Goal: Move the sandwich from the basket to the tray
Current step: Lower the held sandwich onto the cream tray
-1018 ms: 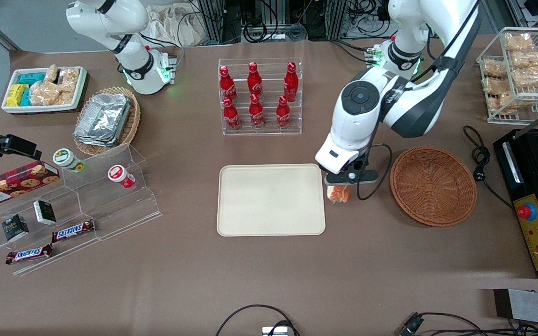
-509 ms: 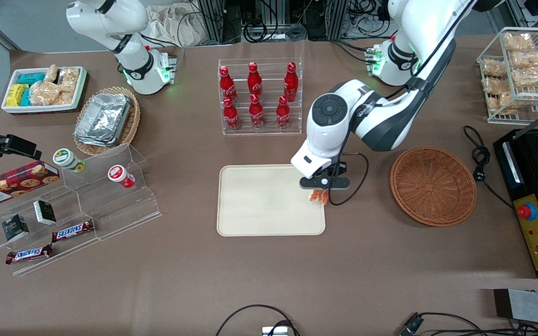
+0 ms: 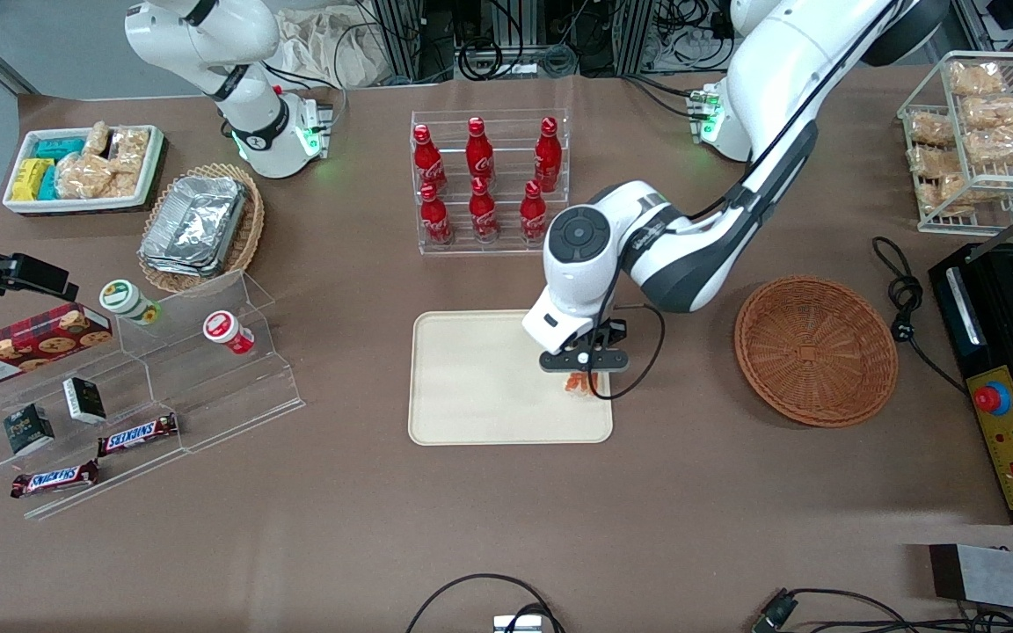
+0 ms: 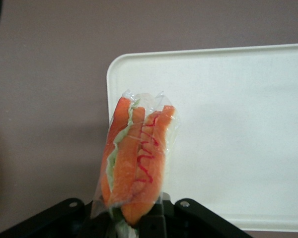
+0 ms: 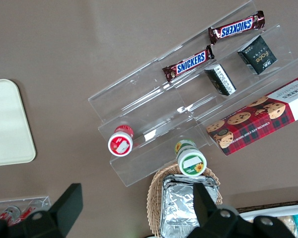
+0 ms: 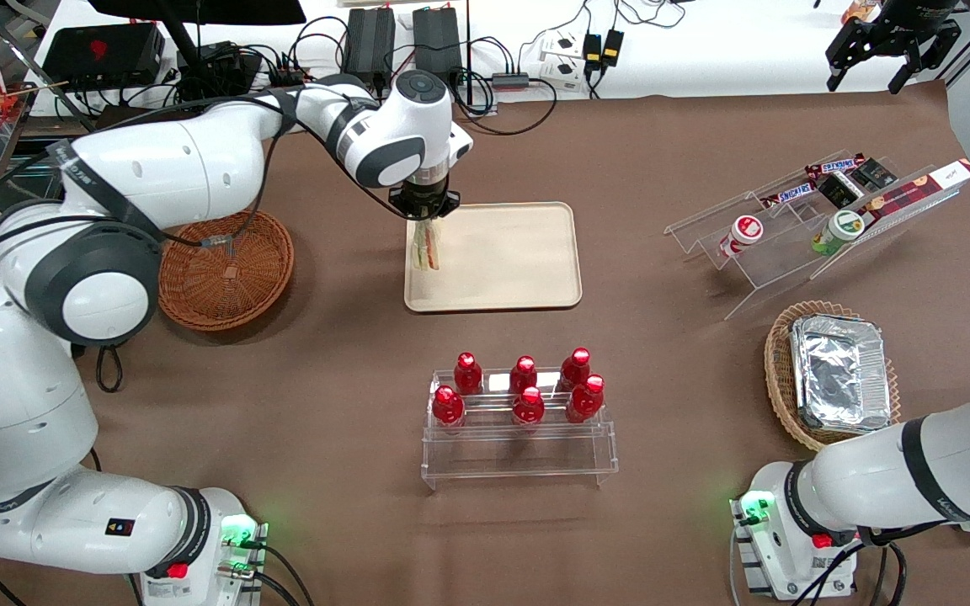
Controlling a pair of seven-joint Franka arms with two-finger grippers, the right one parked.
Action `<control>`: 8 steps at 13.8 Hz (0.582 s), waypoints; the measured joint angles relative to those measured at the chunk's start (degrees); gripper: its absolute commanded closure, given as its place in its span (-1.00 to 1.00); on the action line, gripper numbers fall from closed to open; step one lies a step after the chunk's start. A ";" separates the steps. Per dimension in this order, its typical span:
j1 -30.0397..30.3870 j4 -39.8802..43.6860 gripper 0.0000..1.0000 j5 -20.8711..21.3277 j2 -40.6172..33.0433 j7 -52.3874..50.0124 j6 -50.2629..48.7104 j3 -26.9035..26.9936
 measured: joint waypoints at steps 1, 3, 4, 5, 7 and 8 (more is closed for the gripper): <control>-0.21 0.67 0.92 0.17 1.21 -0.14 0.01 0.01; -0.41 1.57 0.92 0.31 2.93 -0.15 0.01 0.03; -0.61 1.73 0.92 0.34 3.48 -0.15 0.01 0.02; -0.85 1.84 0.92 0.35 3.97 -0.15 0.03 0.02; -1.34 2.52 0.92 0.80 5.13 -0.16 0.09 0.03; -1.73 3.04 0.92 1.60 5.88 -0.16 0.09 0.03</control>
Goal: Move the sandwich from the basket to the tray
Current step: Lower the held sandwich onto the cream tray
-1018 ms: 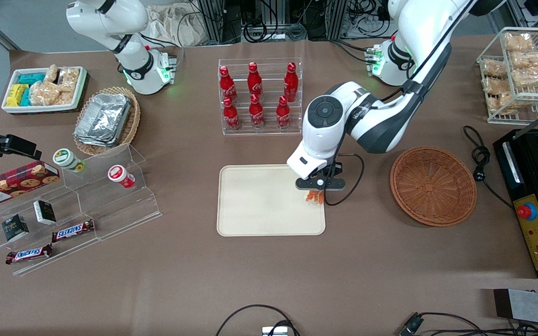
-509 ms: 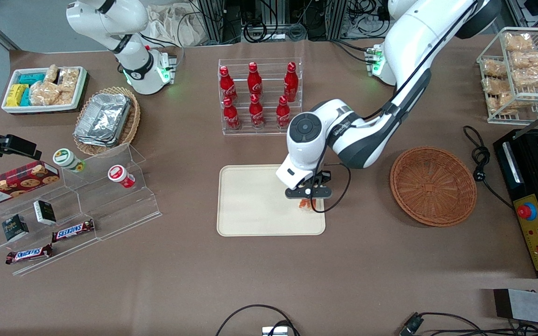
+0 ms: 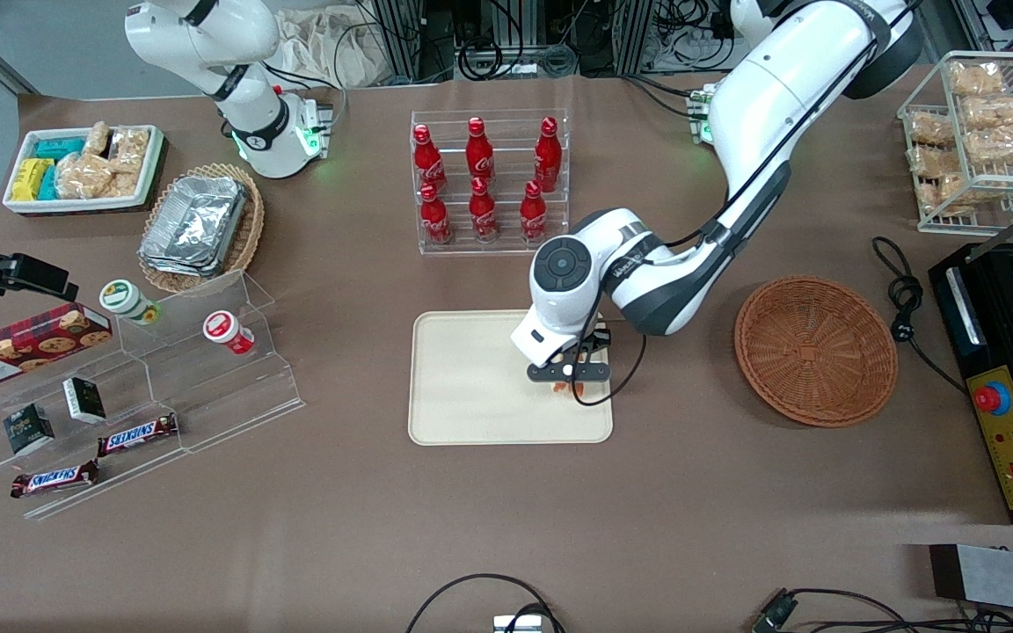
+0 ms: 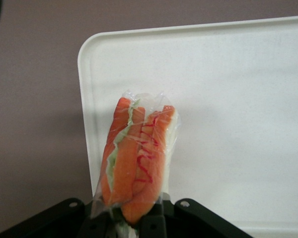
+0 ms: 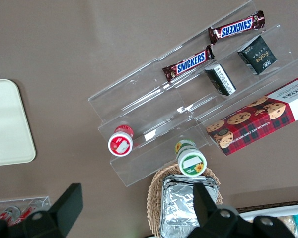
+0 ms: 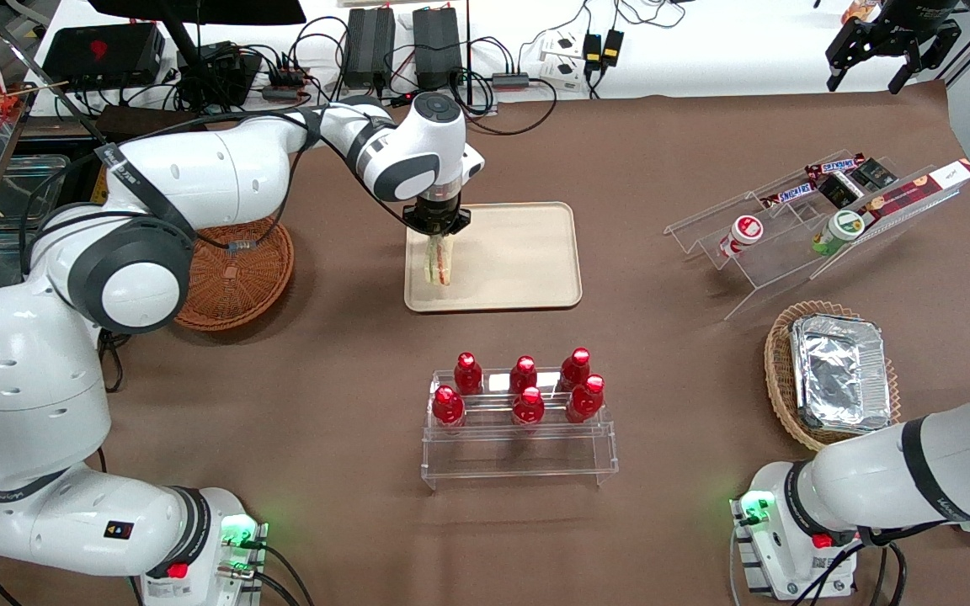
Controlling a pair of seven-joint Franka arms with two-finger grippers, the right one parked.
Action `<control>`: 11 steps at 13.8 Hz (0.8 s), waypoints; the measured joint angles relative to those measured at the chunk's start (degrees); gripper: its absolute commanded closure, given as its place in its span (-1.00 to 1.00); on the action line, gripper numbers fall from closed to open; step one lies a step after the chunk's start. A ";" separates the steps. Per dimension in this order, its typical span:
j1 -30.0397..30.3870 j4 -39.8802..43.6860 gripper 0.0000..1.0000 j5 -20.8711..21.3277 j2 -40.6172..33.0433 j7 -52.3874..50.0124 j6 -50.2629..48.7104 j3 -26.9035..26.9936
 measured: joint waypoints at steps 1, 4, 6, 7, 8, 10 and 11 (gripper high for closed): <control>-0.36 0.32 0.92 0.99 0.81 -0.05 0.00 0.00; -1.19 0.72 0.92 2.51 2.99 -0.14 0.21 0.01; -1.44 0.93 0.91 2.59 3.83 -0.15 0.61 0.01; -1.45 1.08 0.91 2.60 4.08 -0.15 0.71 0.01; -1.45 1.18 0.86 2.61 4.18 -0.15 0.76 0.04; -1.45 1.27 0.81 2.61 4.24 -0.20 0.76 0.05; -1.45 1.28 0.77 2.76 4.32 -0.47 0.77 0.05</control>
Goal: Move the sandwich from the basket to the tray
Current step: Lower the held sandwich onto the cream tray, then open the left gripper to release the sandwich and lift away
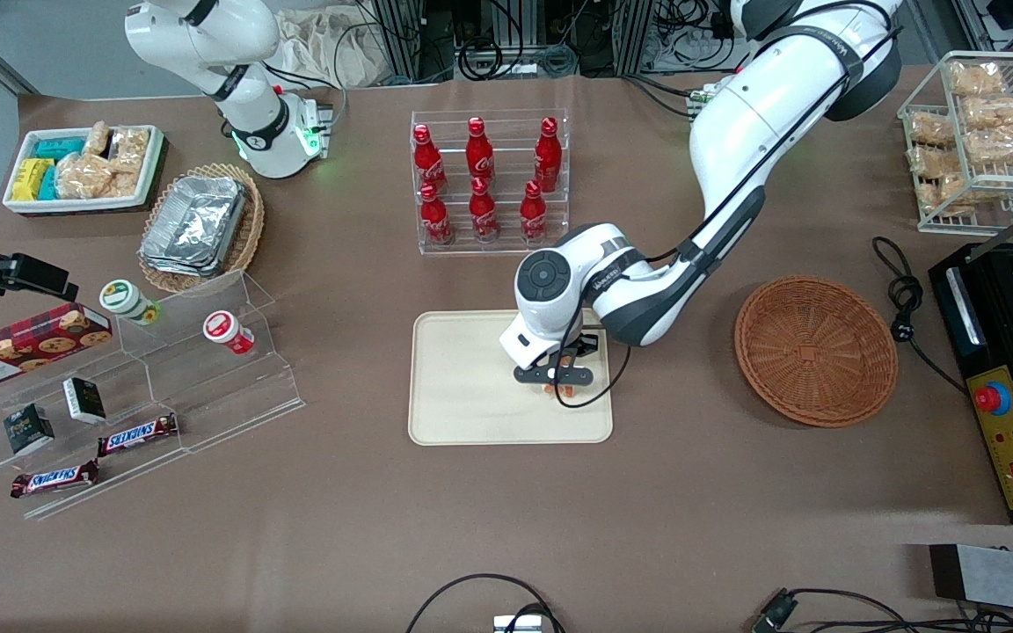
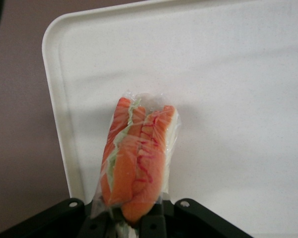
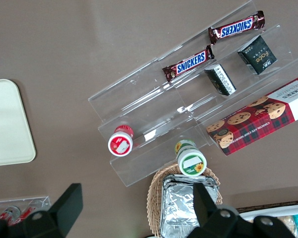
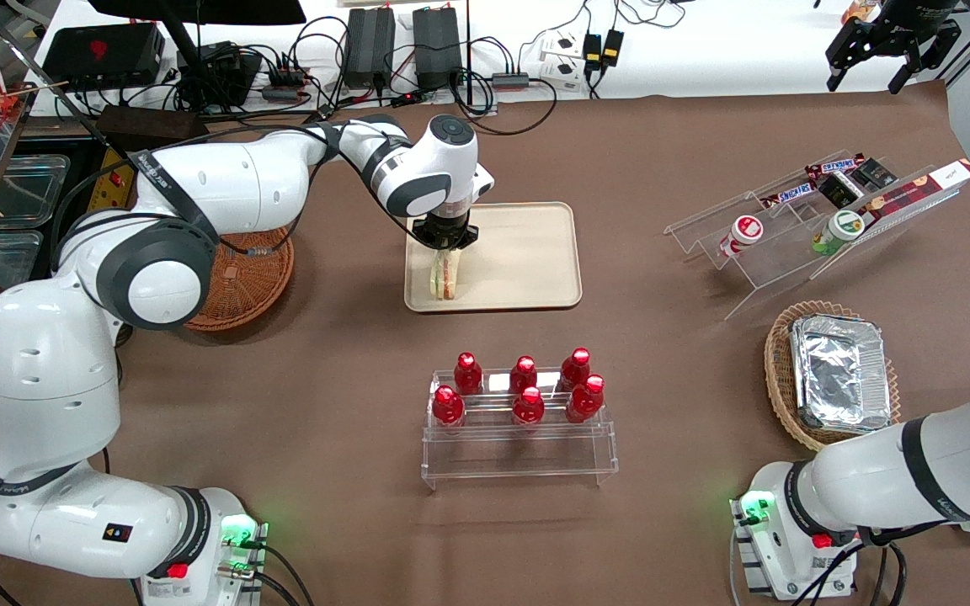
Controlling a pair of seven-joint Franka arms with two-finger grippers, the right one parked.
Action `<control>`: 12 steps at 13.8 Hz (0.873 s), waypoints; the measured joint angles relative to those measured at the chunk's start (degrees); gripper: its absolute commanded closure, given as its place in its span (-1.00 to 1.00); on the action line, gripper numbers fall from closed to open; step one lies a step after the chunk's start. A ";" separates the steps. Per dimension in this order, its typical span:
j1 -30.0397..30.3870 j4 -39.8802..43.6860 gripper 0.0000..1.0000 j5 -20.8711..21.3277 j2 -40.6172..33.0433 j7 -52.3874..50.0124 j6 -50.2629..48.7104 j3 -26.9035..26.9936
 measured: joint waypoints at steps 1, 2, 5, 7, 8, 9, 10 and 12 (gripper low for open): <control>0.00 0.00 0.74 0.72 0.20 -0.56 0.01 0.00; -0.05 0.01 0.69 1.78 0.49 -1.48 0.02 0.00; -0.51 0.16 -0.39 3.30 0.82 -3.05 0.03 -0.02; -0.54 0.26 -1.00 3.49 0.90 -3.28 0.05 0.00; -0.54 0.31 -1.00 3.58 1.01 -3.36 0.09 0.02; -0.54 0.42 -1.00 3.65 1.09 -3.46 0.15 0.02; -0.54 0.61 -1.00 3.67 1.12 -3.56 0.20 0.03; -0.53 1.48 -1.00 3.68 1.12 -3.68 0.21 0.04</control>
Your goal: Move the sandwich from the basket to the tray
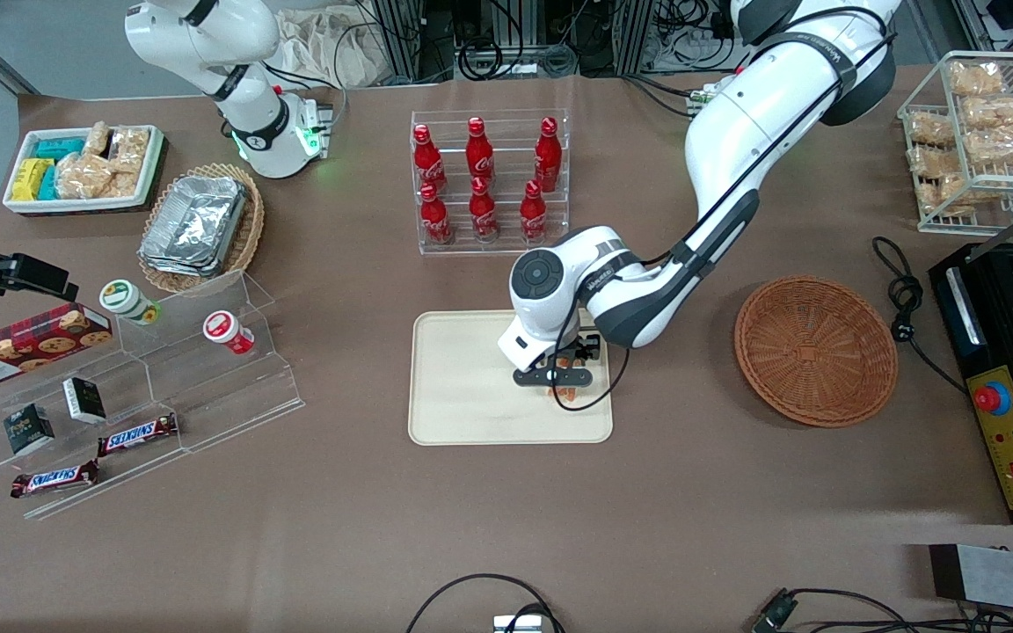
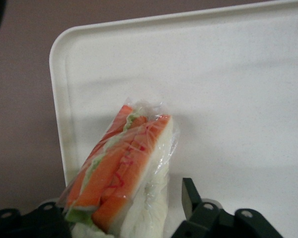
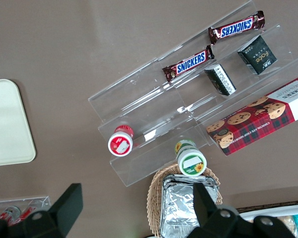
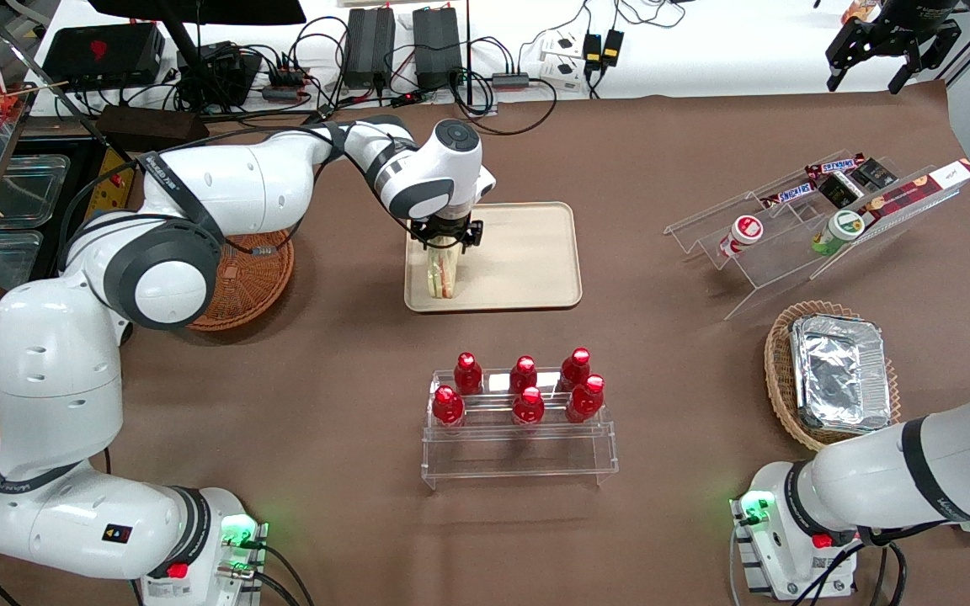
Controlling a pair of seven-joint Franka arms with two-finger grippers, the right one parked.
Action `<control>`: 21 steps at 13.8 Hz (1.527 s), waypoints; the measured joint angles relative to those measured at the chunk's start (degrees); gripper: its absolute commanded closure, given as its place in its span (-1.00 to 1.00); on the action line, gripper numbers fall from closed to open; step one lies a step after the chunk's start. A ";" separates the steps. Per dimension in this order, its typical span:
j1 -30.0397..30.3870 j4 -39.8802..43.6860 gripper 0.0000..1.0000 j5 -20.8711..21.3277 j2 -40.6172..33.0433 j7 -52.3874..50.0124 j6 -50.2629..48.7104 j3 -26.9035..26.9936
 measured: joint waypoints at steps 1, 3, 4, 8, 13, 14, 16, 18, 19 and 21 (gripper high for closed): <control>0.00 0.61 -1.00 0.00 -0.01 -0.04 -0.01 0.00; 0.05 1.79 -1.00 0.00 -0.05 -0.05 -0.51 0.00; 0.06 2.29 -1.00 0.00 -0.15 -0.06 -1.28 0.00; 0.19 7.38 -1.00 -0.01 -0.57 -0.17 -9.01 -0.01; 2.58 16.69 -1.00 -1.70 -4.47 -0.15 -18.36 0.00; 4.12 17.55 -1.00 -2.80 -5.89 -0.07 -18.81 0.02; 7.78 18.11 -1.00 -4.57 -8.83 0.07 -19.60 0.01; 11.26 18.15 -1.00 -6.38 -11.32 1.44 -20.63 0.00; 12.61 18.15 -1.00 -7.45 -12.29 3.41 -21.28 0.00; 14.70 18.15 -1.00 -8.59 -13.75 8.38 -23.80 0.08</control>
